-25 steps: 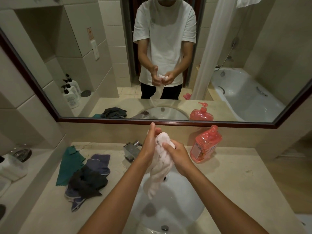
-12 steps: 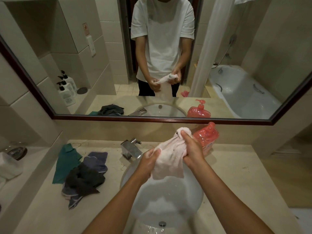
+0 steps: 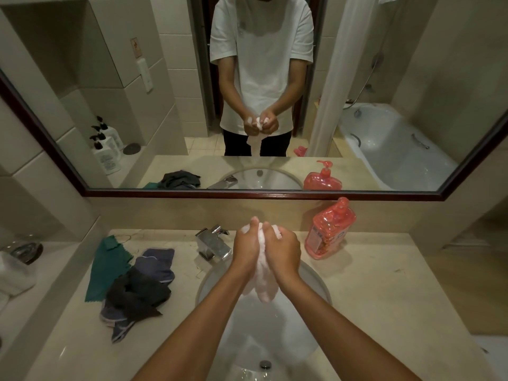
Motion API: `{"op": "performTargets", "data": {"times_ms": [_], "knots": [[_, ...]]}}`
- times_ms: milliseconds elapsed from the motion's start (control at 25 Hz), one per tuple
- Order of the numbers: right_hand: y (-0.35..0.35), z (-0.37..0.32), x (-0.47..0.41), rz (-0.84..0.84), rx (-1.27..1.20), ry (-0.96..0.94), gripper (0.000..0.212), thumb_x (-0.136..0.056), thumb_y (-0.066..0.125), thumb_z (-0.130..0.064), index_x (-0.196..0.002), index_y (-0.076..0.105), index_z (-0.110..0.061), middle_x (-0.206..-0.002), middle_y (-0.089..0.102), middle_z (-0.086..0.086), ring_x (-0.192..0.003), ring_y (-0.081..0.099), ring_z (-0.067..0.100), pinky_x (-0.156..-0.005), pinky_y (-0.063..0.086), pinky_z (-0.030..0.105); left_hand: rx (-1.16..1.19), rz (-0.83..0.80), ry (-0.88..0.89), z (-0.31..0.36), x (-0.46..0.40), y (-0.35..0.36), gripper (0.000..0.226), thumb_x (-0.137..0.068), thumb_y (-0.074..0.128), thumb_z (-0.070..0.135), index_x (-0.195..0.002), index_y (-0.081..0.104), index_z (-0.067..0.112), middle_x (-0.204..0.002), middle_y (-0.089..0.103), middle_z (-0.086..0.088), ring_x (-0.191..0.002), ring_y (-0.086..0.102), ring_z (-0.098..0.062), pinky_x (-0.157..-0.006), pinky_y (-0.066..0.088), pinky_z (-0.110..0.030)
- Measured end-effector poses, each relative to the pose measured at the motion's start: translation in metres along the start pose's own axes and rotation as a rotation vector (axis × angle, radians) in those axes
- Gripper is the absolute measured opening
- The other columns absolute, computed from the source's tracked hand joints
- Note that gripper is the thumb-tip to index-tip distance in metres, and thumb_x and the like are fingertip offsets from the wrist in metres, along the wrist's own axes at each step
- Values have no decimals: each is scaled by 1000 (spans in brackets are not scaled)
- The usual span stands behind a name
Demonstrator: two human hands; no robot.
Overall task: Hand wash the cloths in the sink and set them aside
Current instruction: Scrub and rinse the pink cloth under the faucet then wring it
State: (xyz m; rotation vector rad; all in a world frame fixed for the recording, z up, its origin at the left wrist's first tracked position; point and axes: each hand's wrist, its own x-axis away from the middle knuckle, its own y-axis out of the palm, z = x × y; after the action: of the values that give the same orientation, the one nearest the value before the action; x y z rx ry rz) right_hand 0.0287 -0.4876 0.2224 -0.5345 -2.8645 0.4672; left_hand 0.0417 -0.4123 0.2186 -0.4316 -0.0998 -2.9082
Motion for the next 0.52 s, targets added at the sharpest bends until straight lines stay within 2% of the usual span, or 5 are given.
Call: {"op": "performTargets", "data": {"times_ms": [120,200,280,440,520], "knots": [[1,-4,-11,45,45,78,41,-89,60,-39,-55,54,-17,-52,57,-6,-57,57,21,-54,39,29,-67,14,22,0,6,5,45,-104,44,34,-71,62,11,-63,61,-4,-63,59,-18,-66,46,-32],[-6,-9,-24,-10,-15,188,31,-86,60,-30,-60,61,-13,-60,64,1,-61,60,25,-59,43,30,-177,-27,84,0,11,8,48,-104,46,33,-60,55,16,-54,57,4,-54,54,-11,-60,43,-27],[-8,-12,-28,-38,-133,214,30,-85,62,-24,-57,57,-14,-56,59,1,-58,55,22,-59,41,32,-256,-62,150,3,15,7,48,-104,46,33,-60,55,16,-52,55,5,-49,50,-7,-53,40,-25],[-3,-7,-1,-20,-246,54,36,-88,61,-29,-57,52,-14,-54,55,5,-54,51,14,-56,41,32,-226,65,144,22,2,2,47,-103,47,36,-61,51,15,-55,51,-4,-53,48,-17,-54,38,-28],[-3,-8,10,-7,-264,-38,39,-90,62,-30,-55,49,-19,-53,53,-2,-52,49,10,-53,40,31,-222,97,100,27,-5,0,48,-103,46,38,-61,52,14,-56,53,-6,-55,51,-20,-58,40,-30]]}}
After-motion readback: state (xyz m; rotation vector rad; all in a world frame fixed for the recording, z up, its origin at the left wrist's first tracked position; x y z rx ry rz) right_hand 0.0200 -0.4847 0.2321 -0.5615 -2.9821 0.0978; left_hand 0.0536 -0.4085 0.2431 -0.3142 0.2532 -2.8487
